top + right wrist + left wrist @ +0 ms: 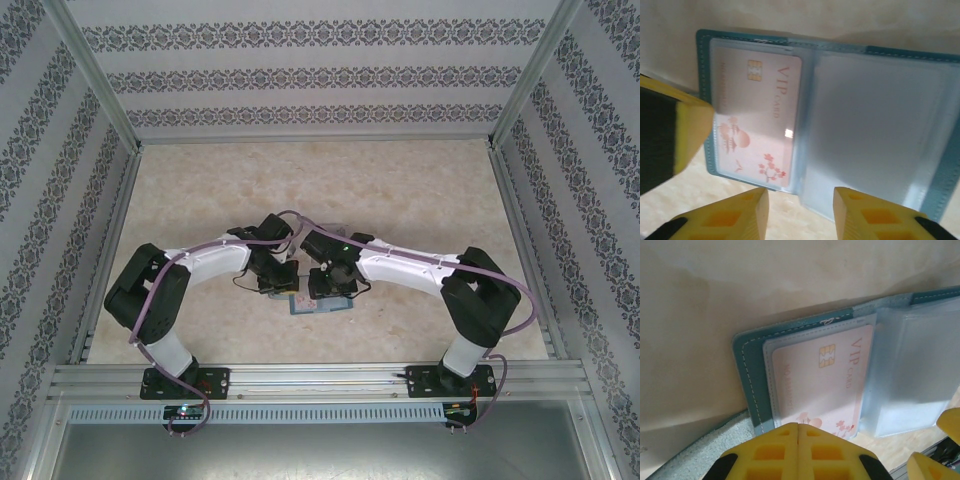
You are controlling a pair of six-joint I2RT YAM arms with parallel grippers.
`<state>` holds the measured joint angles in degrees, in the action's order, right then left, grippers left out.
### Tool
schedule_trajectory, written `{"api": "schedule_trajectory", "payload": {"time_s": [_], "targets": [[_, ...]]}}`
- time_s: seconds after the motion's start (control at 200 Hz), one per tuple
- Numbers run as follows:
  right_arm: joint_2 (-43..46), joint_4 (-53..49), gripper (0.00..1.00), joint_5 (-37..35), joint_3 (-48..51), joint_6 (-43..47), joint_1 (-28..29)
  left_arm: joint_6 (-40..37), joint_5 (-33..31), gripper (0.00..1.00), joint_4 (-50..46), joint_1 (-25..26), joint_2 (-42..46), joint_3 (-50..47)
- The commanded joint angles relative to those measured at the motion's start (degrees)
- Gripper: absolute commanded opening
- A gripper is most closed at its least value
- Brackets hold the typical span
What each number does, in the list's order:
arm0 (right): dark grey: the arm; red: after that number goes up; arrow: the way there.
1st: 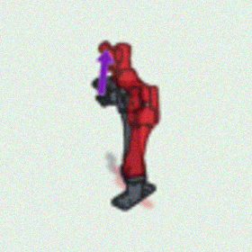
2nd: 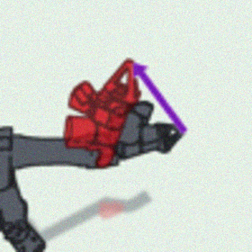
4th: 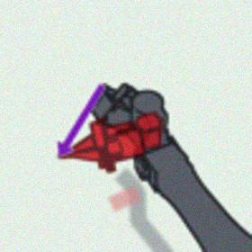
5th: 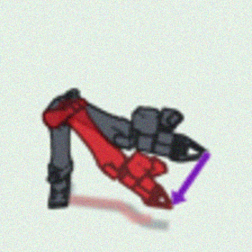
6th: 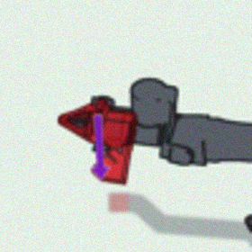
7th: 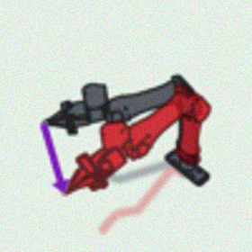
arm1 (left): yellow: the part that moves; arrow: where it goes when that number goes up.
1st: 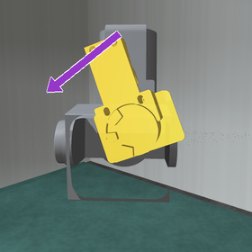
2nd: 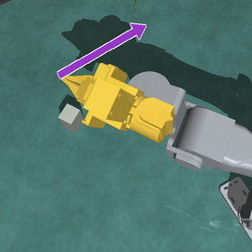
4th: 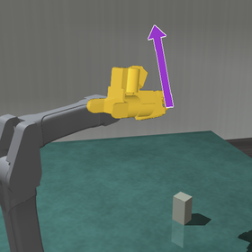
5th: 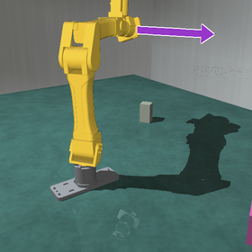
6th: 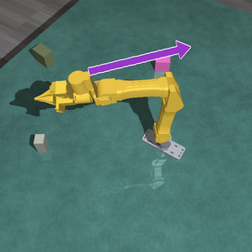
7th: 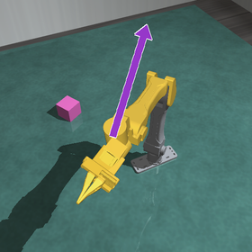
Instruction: Take the credit cards out of the card holder
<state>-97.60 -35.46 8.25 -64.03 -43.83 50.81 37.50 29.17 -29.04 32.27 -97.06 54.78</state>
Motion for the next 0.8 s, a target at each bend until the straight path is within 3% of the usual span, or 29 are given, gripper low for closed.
{"api": "schedule_trajectory", "payload": {"time_s": [0.0, 0.794], "targets": [[-0.16, 3.93, 0.37, 3.53, 0.74, -1.58, -0.53, -0.92, -0.11, 0.03, 0.06, 0.86, -1.19, 0.77], [-7.65, 5.71, 0.38, 5.97, -2.7, -0.55, -1.32, -1.22, -0.25, 0.03, 0.35, 0.87, -1.29, -0.41]]}}
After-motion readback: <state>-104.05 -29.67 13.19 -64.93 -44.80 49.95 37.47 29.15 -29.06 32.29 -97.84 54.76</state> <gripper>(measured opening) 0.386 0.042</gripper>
